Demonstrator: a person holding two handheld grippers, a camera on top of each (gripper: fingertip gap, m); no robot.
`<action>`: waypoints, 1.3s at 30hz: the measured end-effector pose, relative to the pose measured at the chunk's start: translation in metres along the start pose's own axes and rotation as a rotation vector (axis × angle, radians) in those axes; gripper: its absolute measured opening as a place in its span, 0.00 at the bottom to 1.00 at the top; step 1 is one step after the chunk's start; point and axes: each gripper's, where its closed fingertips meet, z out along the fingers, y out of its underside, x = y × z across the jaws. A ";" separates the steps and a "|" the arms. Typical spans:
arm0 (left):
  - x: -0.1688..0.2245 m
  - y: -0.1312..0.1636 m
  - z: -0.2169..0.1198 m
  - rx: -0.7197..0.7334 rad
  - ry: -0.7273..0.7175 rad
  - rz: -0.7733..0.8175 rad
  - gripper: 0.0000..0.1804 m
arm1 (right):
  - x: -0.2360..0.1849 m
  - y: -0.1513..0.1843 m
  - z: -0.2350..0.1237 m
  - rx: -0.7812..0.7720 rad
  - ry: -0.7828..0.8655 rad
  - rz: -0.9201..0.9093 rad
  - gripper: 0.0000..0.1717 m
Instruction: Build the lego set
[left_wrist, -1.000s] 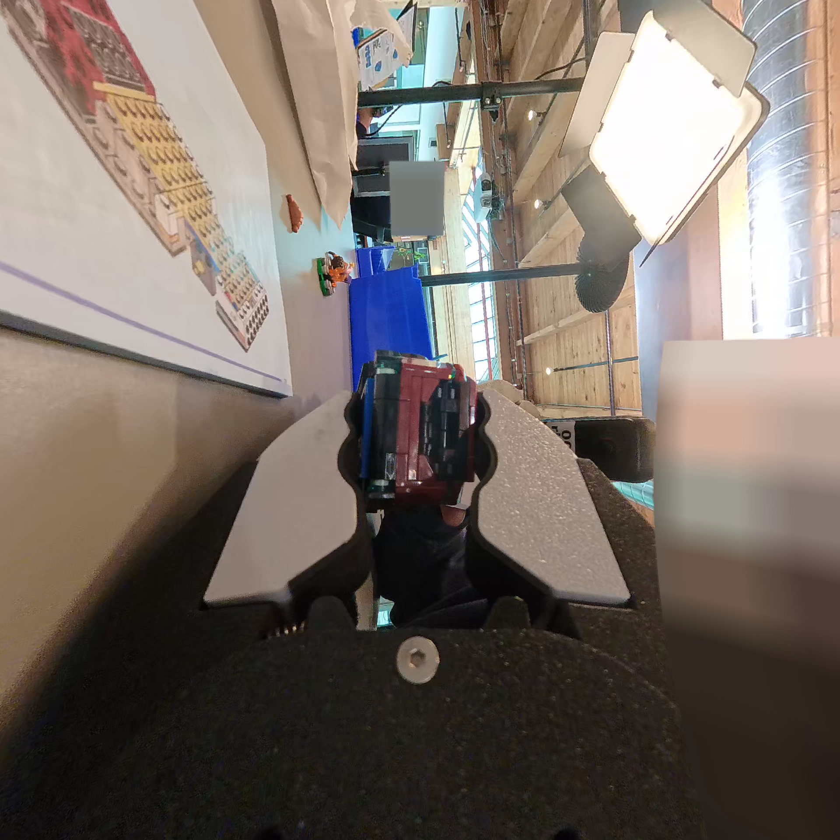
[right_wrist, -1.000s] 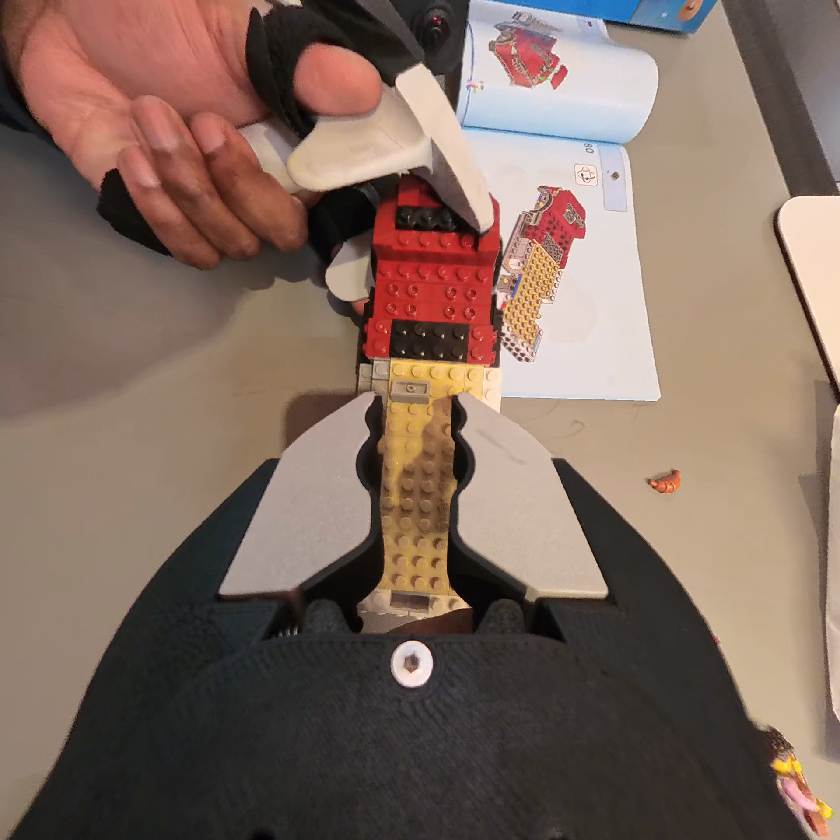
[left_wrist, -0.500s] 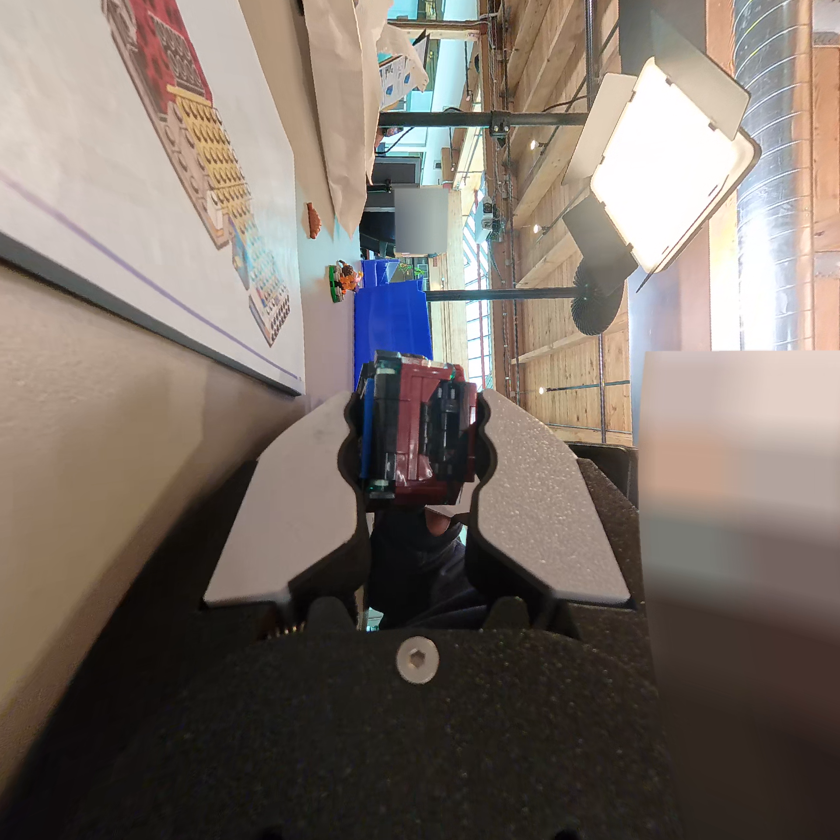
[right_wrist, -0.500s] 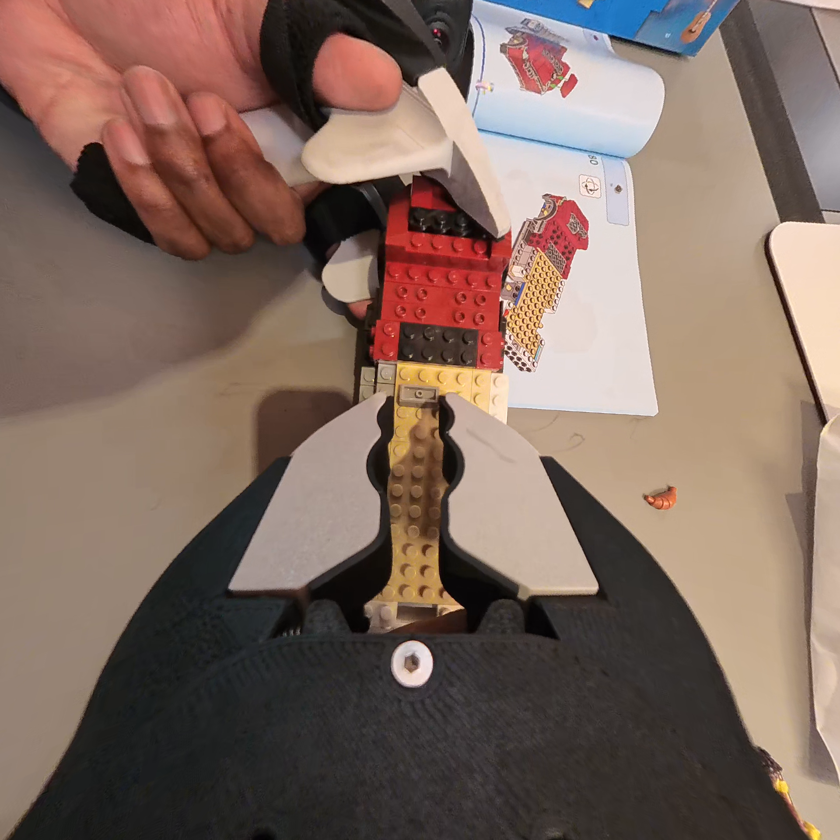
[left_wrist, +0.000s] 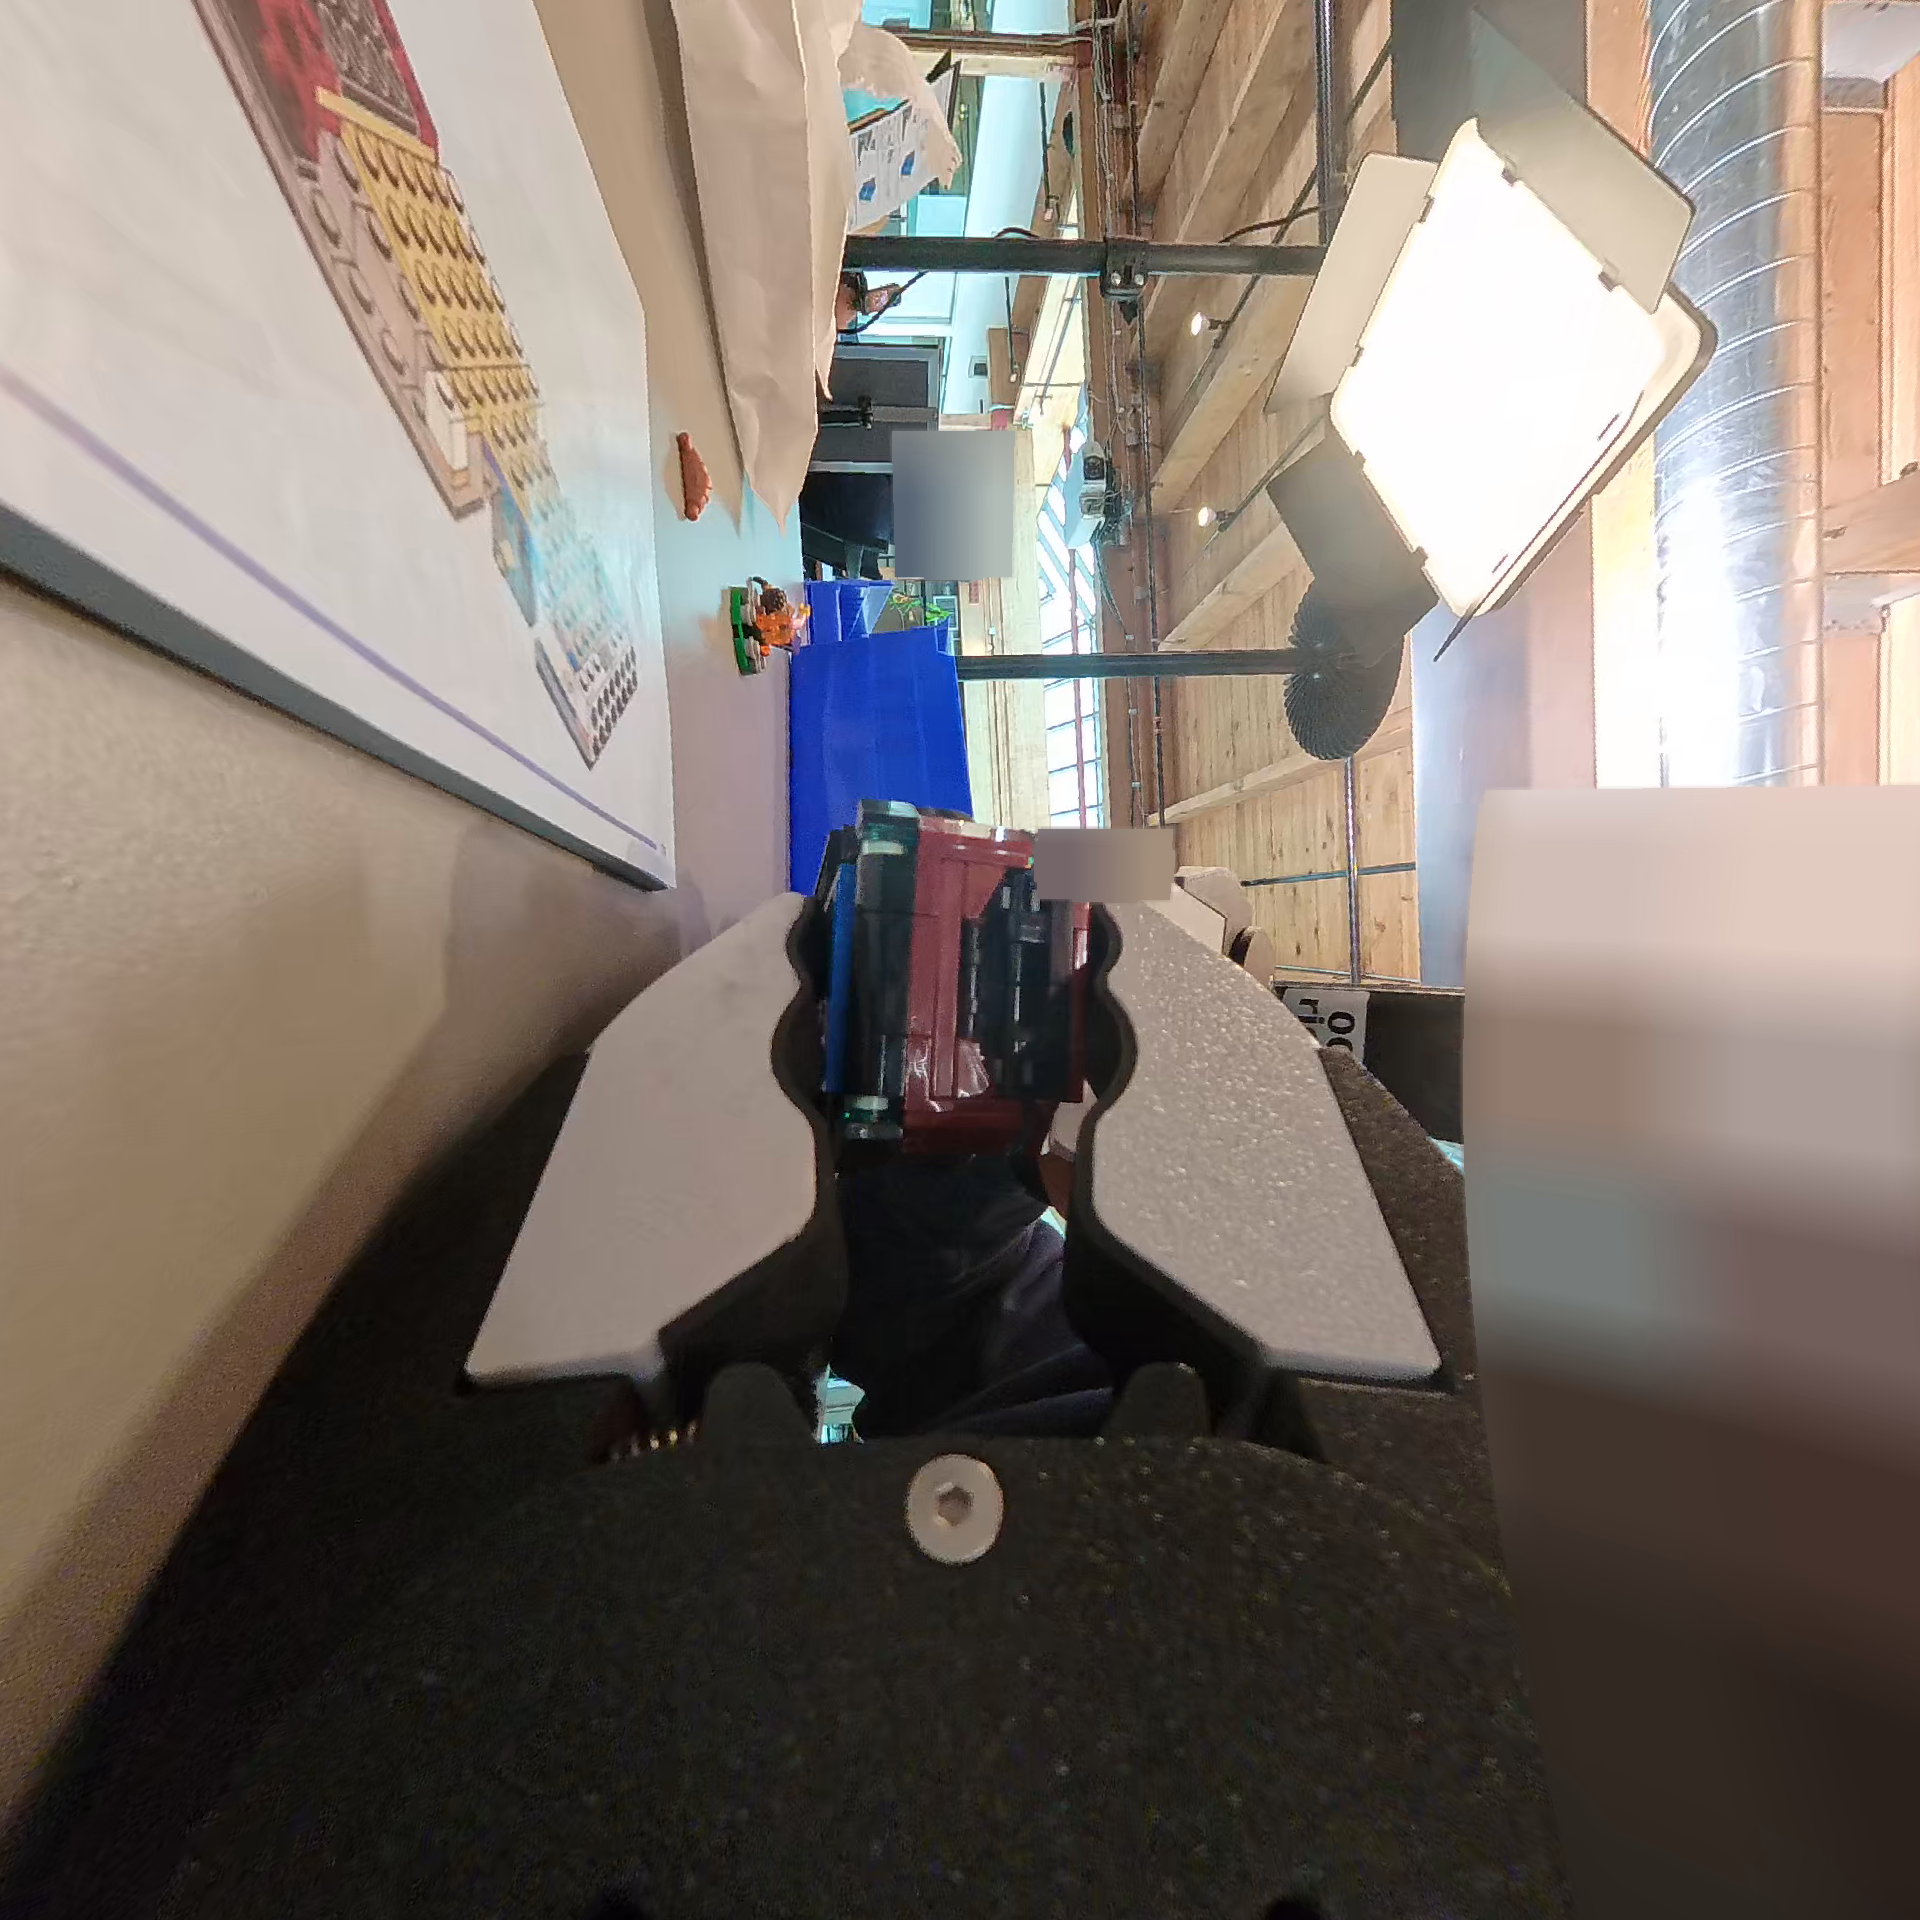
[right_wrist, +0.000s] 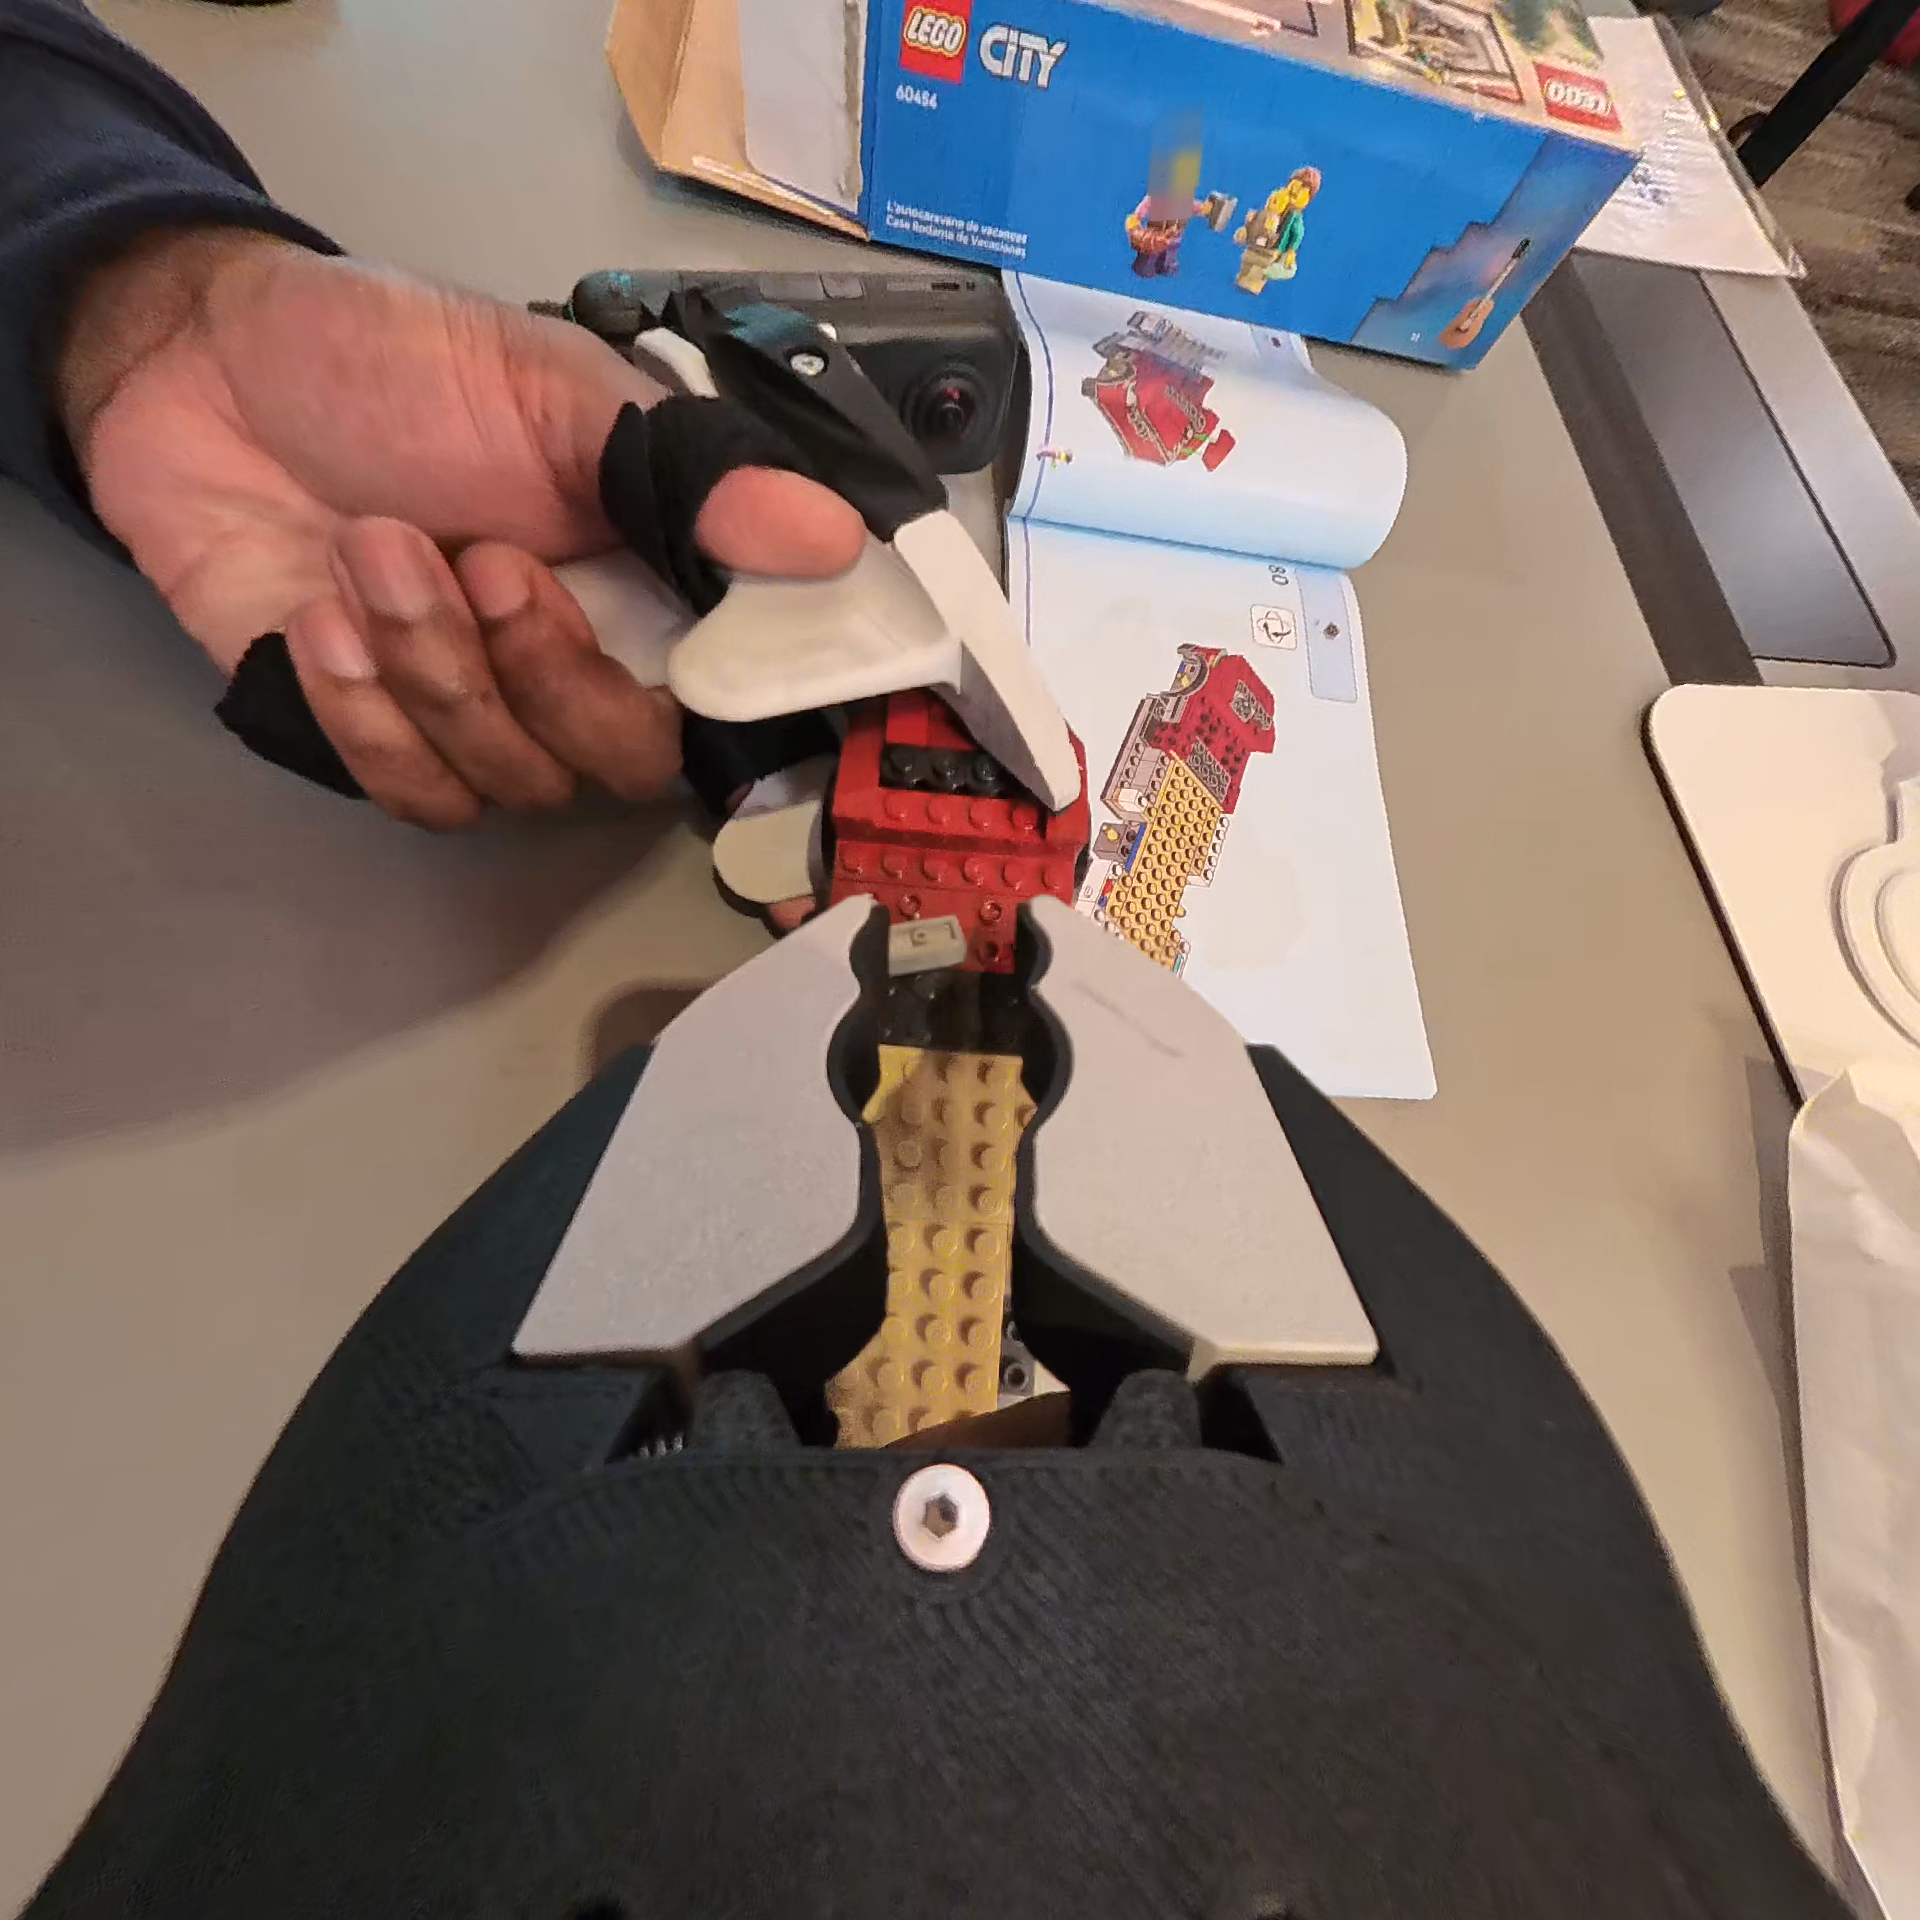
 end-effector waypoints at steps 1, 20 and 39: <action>0.000 0.000 0.000 0.001 0.003 -0.002 0.27 | 0.000 0.001 -0.001 -0.002 0.003 0.001 0.14; 0.000 0.001 0.000 -0.003 -0.003 0.009 0.27 | -0.014 0.013 0.002 -0.002 -0.101 0.000 0.10; 0.000 -0.002 -0.001 0.012 0.005 0.009 0.27 | 0.006 0.007 -0.019 0.041 0.093 -0.050 0.15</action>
